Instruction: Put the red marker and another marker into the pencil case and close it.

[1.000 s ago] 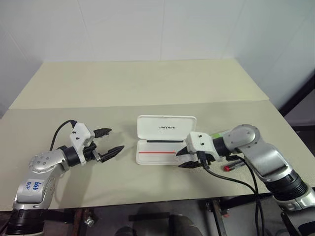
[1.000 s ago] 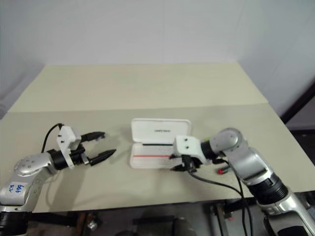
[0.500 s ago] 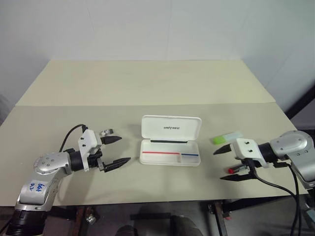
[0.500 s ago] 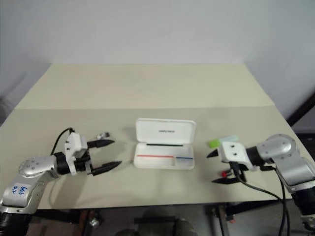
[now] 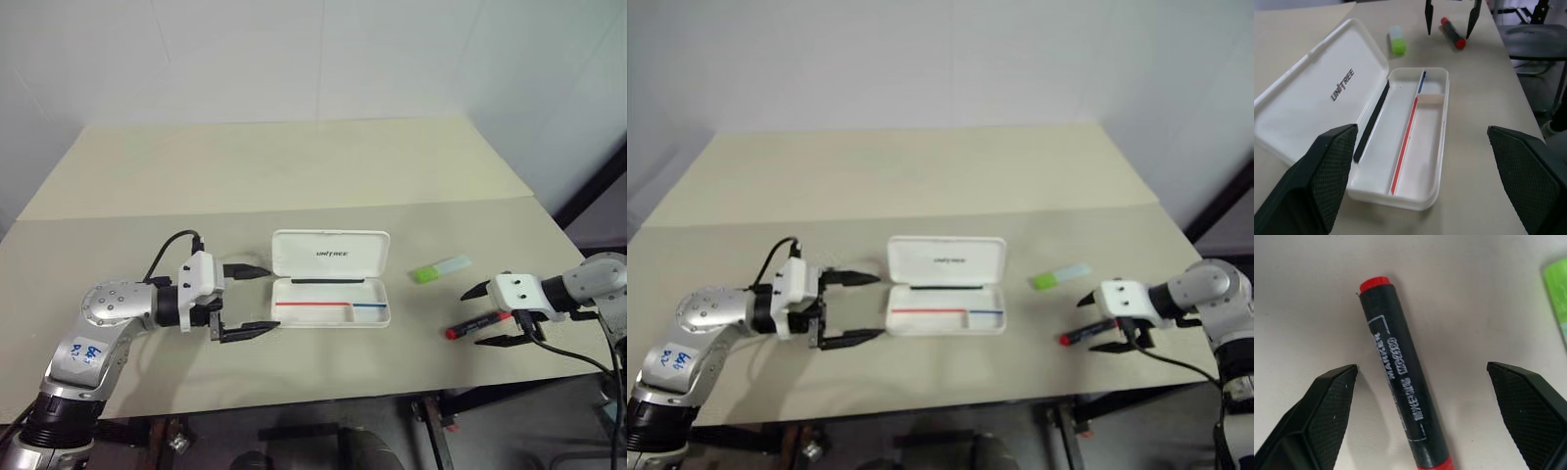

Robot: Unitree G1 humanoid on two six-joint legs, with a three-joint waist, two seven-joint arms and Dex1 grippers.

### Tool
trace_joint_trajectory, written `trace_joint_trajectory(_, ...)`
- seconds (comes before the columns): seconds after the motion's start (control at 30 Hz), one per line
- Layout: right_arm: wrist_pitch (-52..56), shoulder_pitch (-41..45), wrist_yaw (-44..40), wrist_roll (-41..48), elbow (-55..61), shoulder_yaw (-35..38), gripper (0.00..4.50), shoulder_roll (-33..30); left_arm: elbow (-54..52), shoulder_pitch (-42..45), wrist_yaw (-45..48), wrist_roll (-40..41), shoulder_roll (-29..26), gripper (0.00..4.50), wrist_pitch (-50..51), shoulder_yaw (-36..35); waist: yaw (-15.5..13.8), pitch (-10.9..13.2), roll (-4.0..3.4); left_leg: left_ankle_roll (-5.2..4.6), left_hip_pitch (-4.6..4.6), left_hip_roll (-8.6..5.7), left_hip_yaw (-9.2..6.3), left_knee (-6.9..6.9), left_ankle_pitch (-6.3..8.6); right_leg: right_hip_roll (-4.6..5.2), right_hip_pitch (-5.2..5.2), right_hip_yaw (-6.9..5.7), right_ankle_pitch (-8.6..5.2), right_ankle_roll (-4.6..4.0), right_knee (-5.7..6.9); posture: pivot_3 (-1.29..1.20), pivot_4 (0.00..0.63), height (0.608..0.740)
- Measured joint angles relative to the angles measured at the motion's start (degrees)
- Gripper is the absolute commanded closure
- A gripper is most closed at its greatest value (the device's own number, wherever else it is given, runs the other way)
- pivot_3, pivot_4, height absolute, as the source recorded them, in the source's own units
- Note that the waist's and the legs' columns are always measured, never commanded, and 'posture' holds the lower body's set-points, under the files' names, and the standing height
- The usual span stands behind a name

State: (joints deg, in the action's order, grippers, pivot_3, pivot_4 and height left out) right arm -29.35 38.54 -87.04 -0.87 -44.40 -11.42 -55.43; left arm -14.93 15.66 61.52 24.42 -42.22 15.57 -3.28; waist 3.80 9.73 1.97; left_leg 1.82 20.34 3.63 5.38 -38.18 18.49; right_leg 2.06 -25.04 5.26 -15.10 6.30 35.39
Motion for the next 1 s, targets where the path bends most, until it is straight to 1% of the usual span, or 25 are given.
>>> trace_joint_trajectory(0.03, -0.8, 1.1, 0.0, -0.4, -1.8, -0.6, 0.18, 0.6, 0.0, 0.0, 0.0, 0.0, -0.2, 0.0, 0.0, 0.0, 0.3, 0.1, 0.09, -0.01, -0.24, 0.0, -0.02, -0.01, 0.01, 0.0, 0.36, -0.01, -0.05, -0.1, -0.1, 0.0, 0.15, 0.74)
trace_joint_trajectory(0.1, -2.4, 2.5, -0.1, -1.1, -4.4, -1.6, 0.62, 1.2, 0.1, 0.0, 0.1, 0.0, -0.8, 0.0, 0.0, -0.1, 0.8, 0.1, 0.16, -0.03, -0.49, 0.0, -0.04, -0.01, 0.0, 0.01, 0.73, 0.01, -0.12, -0.38, -0.38, 0.0, 0.15, 0.74)
trace_joint_trajectory(0.13, -3.3, 3.0, -0.1, -1.4, -5.5, -1.8, 0.92, 1.6, 0.1, 0.0, 0.0, 0.0, -0.9, 0.0, 0.0, -0.2, 1.0, 0.2, 0.27, -0.07, -0.61, 0.0, -0.03, -0.01, 0.0, 0.03, 0.92, 0.01, -0.17, -0.54, -0.52, 0.0, 0.15, 0.74)
trace_joint_trajectory(0.2, -5.0, 3.4, -0.2, -1.9, -7.8, -2.2, 1.51, 2.1, 0.1, 0.0, 0.0, 0.0, -1.0, 0.0, 0.0, -0.2, 1.2, 0.3, 0.5, -0.16, -1.14, 0.01, -0.03, -0.01, 0.04, 0.07, 1.56, -0.01, -0.19, -0.61, -0.92, 0.0, 0.15, 0.74)
trace_joint_trajectory(0.3, -6.9, 4.0, -0.6, -2.2, -9.8, -2.9, 2.51, 2.3, 0.0, -0.1, -0.1, 0.0, -1.4, 0.0, 0.0, -0.6, 1.2, 0.3, 0.61, -0.36, -1.19, -0.1, 0.04, -0.02, 0.0, 0.3, 1.73, -0.01, 0.0, -0.67, -1.15, 0.0, 0.15, 0.74)
trace_joint_trajectory(0.37, -6.9, 4.2, -0.7, -2.2, -10.2, -3.1, 3.2, 2.4, 0.0, -0.5, -0.2, 0.0, -1.6, 0.0, 0.0, -1.1, 1.2, 0.3, 0.67, -0.42, -1.18, -0.08, 0.06, -0.03, -0.04, 0.37, 1.79, 0.0, 0.14, -0.7, -1.27, 0.0, 0.15, 0.74)
trace_joint_trajectory(0.4, -6.9, 4.4, -0.7, -2.2, -10.3, -3.0, 3.44, 2.4, 0.0, -0.7, -0.2, 0.0, -1.7, 0.0, 0.0, -1.2, 1.2, 0.3, 0.65, -0.45, -1.17, -0.08, 0.07, -0.03, -0.05, 0.4, 1.78, 0.0, 0.17, -0.67, -1.27, 0.0, 0.15, 0.74)
trace_joint_trajectory(0.43, -6.8, 4.4, -0.8, -2.2, -10.3, -3.1, 3.81, 2.5, 0.0, -0.7, -0.2, 0.0, -1.7, 0.0, 0.0, -1.3, 1.2, 0.3, 0.64, -0.44, -1.18, -0.09, 0.07, -0.02, -0.06, 0.4, 1.78, -0.01, 0.17, -0.67, -1.26, 0.0, 0.15, 0.74)
trace_joint_trajectory(0.47, -6.8, 4.5, -0.8, -2.2, -10.3, -3.1, 3.92, 2.5, 0.0, -0.7, -0.3, 0.0, -1.7, 0.0, 0.0, -1.4, 1.2, 0.3, 0.64, -0.42, -1.18, -0.09, 0.05, -0.01, -0.06, 0.35, 1.78, -0.03, 0.17, -0.67, -1.27, 0.0, 0.15, 0.74)
trace_joint_trajectory(0.67, -5.2, 4.9, -0.7, -1.9, -9.5, -3.0, 3.92, 3.2, 0.3, -0.7, -0.3, -0.1, -1.7, 0.0, -0.3, -1.4, 1.7, 0.3, 0.62, -0.32, -1.18, 0.01, 0.06, 0.06, -0.06, 0.24, 1.7, -0.03, 0.17, -0.67, -1.2, 0.0, 0.15, 0.74)
trace_joint_trajectory(0.77, -1.4, 5.0, -0.6, -0.6, -6.8, -2.3, 3.92, 3.3, 1.9, -0.7, -0.3, -0.2, -1.7, 0.0, -1.2, -1.4, 2.0, 0.5, 0.39, -0.32, -1.15, -0.04, 0.1, 0.06, -0.07, 0.27, 1.63, 0.03, 0.18, -0.65, -1.18, 0.0, 0.15, 0.74)
trace_joint_trajectory(0.83, 3.3, 4.9, -0.6, 1.3, -2.7, -1.5, 3.92, 3.4, 2.6, -0.8, -0.4, -0.3, -1.7, 0.0, -1.6, -1.4, 2.0, 0.6, 0.16, -0.31, -1.06, -0.04, 0.1, 0.1, -0.07, 0.26, 1.5, 0.07, 0.19, -0.62, -1.12, 0.0, 0.15, 0.74)
trace_joint_trajectory(0.93, 12.6, 4.7, -0.4, 5.3, 7.9, -0.4, 3.92, 3.4, 4.2, -0.9, -0.5, -0.4, -1.7, 0.0, -2.6, -1.5, 2.0, 0.8, -0.05, -0.23, -1.04, -0.02, 0.07, 0.17, -0.02, 0.23, 1.32, 0.04, 0.25, -0.44, -0.8, 0.0, 0.15, 0.74)
trace_joint_trajectory(1.0, 21.3, 3.5, 0.1, 8.2, 17.2, 0.7, 3.92, 3.4, 5.2, -1.7, -0.7, -0.9, -1.7, 0.0, -3.3, -2.1, 1.8, 0.8, -0.11, -0.13, -0.96, 0.05, 0.01, 0.24, 0.04, 0.16, 1.18, -0.03, 0.25, -0.28, -0.7, 0.0, 0.15, 0.74)
